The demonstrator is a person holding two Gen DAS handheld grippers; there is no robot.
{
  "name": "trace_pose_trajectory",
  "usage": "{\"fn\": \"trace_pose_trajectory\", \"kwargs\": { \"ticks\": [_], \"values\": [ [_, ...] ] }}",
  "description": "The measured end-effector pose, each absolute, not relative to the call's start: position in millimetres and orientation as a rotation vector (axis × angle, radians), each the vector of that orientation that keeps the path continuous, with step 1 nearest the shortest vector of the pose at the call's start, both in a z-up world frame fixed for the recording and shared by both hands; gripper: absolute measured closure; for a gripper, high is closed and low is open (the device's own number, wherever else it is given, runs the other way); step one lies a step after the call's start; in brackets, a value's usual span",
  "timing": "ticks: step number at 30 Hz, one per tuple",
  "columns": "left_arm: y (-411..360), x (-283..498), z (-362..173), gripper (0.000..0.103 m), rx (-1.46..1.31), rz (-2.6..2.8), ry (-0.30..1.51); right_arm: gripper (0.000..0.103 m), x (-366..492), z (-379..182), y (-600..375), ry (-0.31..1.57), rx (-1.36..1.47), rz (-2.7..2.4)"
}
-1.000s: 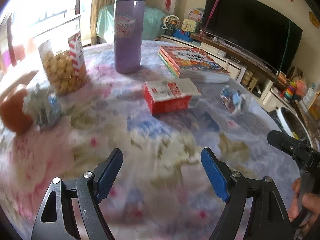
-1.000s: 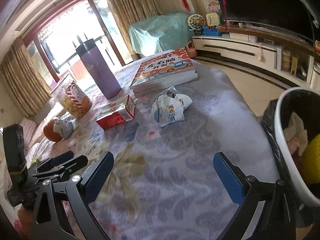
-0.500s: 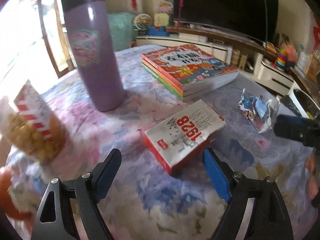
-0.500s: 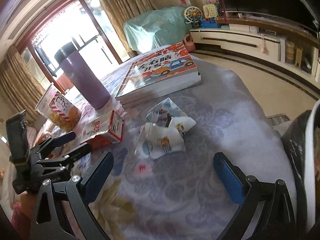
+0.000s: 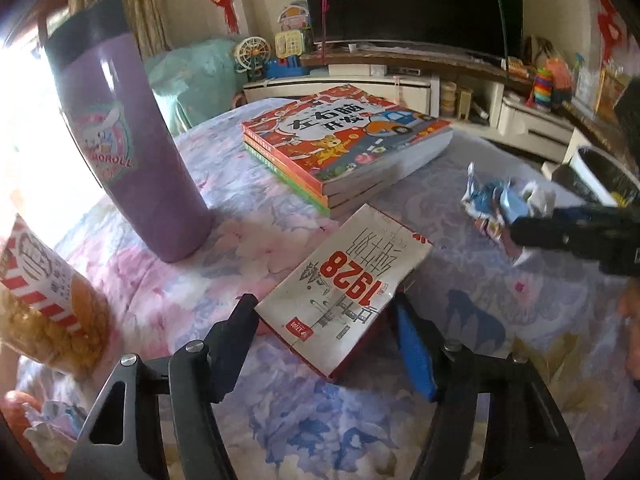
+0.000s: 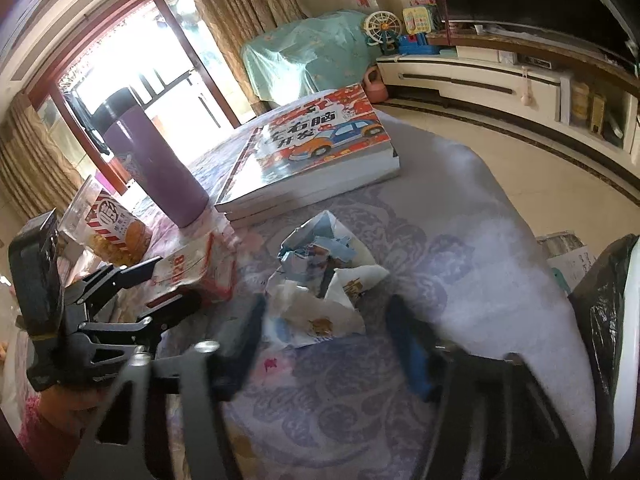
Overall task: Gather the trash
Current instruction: 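Grasp the red-and-white printed box with the left tool while the right tool grasps the crumpled wrapper, then lift the red-and-white box and crumpled wrapper and carry both over the bin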
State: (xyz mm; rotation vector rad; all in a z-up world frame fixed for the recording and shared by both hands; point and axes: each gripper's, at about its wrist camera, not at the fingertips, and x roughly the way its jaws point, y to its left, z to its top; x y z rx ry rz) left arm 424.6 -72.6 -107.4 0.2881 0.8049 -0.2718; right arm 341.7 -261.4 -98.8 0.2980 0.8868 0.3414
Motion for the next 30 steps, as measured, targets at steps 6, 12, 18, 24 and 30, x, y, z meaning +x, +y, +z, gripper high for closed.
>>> {"fn": "trace_pose_trajectory", "kwargs": {
  "ticks": [6,12,18,24,30],
  "values": [
    [-82,403,-104,0.040,0.246,-0.279,0.822,0.062,327,-94,-267,0.874,0.309,0.353],
    [-93,364,-92,0.040,0.134,-0.253,0.856,0.062,298,-82,-281,0.854,0.323,0.377],
    [-108,316,-81,0.040,0.062,-0.235,0.864,0.063,262,-73,-298,0.840,0.344,0.391],
    [-119,267,-75,0.040,0.006,-0.213,0.872,0.063,225,-74,-315,0.846,0.344,0.386],
    [-135,232,-64,0.041,-0.002,-0.218,0.866,0.063,196,-79,-333,0.852,0.386,0.366]
  ]
}}
